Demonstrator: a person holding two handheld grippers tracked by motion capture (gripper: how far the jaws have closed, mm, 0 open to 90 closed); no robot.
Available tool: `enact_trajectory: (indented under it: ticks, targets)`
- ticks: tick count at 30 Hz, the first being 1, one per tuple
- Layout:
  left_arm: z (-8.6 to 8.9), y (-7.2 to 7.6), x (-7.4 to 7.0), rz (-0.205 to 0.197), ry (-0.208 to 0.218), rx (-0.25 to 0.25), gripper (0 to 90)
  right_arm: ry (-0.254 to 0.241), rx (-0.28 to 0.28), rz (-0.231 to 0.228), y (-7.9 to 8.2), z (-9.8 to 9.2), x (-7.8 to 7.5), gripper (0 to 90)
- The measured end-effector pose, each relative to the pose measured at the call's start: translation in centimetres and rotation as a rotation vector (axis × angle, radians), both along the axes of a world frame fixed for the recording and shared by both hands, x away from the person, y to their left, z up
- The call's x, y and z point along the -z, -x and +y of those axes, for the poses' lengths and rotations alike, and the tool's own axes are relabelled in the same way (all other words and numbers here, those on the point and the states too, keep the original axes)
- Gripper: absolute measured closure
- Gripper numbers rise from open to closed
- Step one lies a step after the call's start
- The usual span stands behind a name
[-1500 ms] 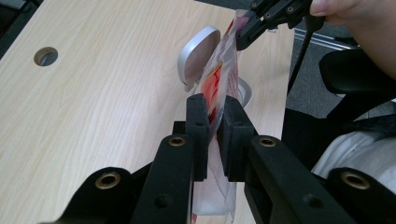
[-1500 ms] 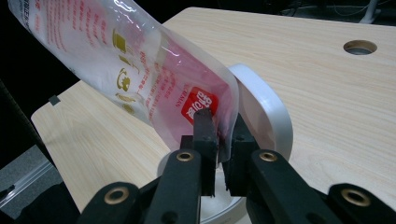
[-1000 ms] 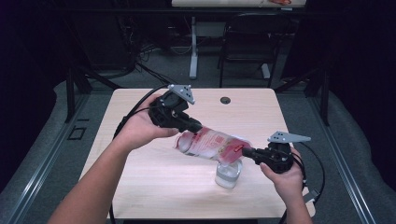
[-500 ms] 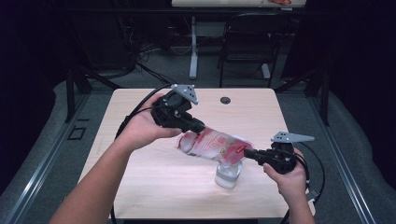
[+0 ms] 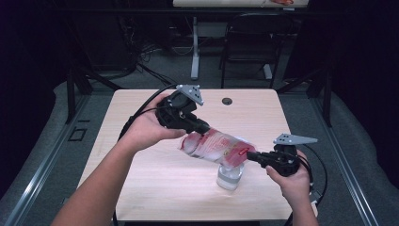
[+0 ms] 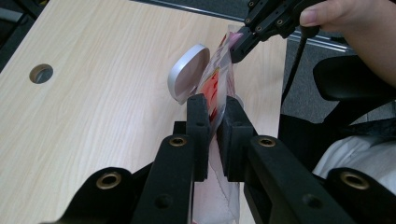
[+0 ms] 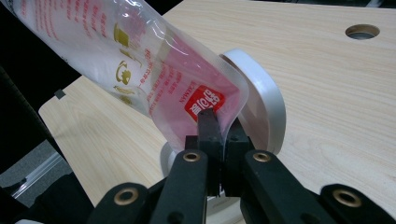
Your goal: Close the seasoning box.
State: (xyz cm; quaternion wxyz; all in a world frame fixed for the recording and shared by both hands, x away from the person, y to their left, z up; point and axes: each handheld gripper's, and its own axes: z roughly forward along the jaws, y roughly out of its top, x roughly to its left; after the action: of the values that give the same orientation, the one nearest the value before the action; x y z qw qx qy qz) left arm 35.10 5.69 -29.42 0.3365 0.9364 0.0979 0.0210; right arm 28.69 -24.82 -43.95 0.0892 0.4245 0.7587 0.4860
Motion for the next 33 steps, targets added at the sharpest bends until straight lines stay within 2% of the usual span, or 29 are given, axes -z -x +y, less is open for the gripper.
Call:
enact_trajectory:
  ticks: [33]
  targets:
    - [-0.15,-0.10,0.13,0.002,-0.004,-0.005,84.1,0.002,0.008,0.004,-0.18,0.22,0.29,89.6]
